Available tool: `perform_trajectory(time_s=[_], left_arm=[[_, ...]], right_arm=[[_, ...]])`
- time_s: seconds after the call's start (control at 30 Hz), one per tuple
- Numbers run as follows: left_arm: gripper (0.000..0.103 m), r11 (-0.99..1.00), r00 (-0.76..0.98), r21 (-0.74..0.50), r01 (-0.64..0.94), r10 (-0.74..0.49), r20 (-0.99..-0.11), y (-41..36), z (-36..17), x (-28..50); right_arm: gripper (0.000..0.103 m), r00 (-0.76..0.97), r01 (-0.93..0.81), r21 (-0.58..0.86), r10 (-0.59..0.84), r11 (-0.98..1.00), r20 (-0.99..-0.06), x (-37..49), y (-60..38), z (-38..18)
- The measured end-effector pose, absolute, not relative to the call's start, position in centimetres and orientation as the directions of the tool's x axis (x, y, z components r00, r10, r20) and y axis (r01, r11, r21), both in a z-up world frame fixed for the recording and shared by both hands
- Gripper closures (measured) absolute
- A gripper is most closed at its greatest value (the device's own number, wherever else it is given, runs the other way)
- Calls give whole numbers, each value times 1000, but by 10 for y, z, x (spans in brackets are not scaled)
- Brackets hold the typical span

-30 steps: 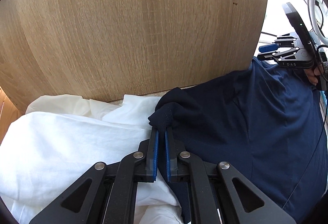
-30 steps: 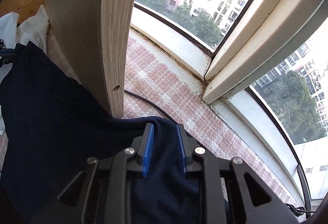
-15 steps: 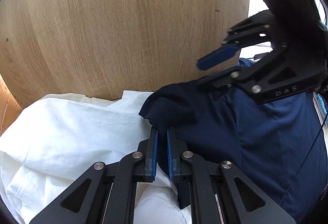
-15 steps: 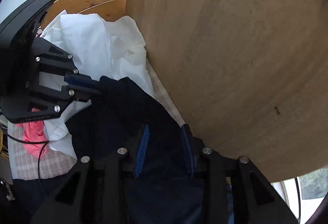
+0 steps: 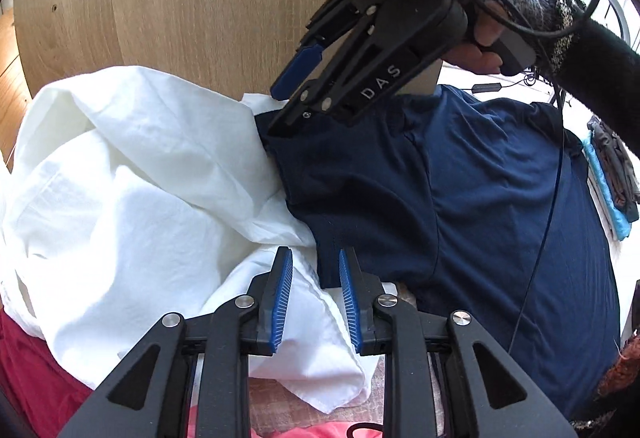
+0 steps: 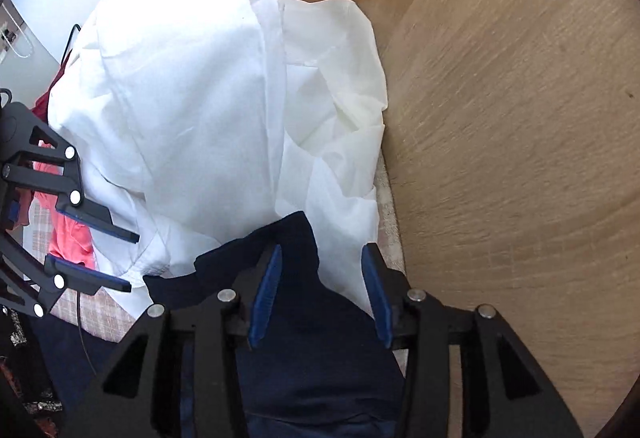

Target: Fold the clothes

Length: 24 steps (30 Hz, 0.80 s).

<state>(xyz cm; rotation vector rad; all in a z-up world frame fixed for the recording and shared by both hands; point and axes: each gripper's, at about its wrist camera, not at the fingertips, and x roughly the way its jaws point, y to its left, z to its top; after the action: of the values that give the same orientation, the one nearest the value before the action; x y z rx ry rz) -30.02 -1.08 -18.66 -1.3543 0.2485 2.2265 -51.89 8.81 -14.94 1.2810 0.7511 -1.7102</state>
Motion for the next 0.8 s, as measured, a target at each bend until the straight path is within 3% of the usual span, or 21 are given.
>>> perform_trajectory(time_s=[0.17, 0.23, 0.3, 0.4, 0.7, 0.8], left_arm=[[78, -848, -343, -77, -525, 293, -892, -5, -197, -293], [78, -847, -335, -67, -527, 279, -900, 0, -205, -295], [79, -844, -322, -69, -532, 277, -905, 4, -213, -297], [100, -833, -295, -101, -544, 303, -906, 5, -219, -297], [102, -847, -311, -127, -516, 323, -894, -5, -204, -300], [97, -851, -290, -128, -509, 310, -905, -1, -209, -303]], right_arm=[[64, -94, 903, 20, -244, -429, -965, -508, 85, -153], [99, -106, 904, 3, -230, -428, -967, -506, 86, -153], [99, -125, 903, -8, -244, -430, -962, -504, 90, -146], [99, -166, 894, -23, -281, -448, -945, -503, 99, -132], [100, -222, 838, -12, -322, -545, -920, -515, 122, -116], [97, -189, 830, 20, -314, -558, -930, -523, 121, -124]])
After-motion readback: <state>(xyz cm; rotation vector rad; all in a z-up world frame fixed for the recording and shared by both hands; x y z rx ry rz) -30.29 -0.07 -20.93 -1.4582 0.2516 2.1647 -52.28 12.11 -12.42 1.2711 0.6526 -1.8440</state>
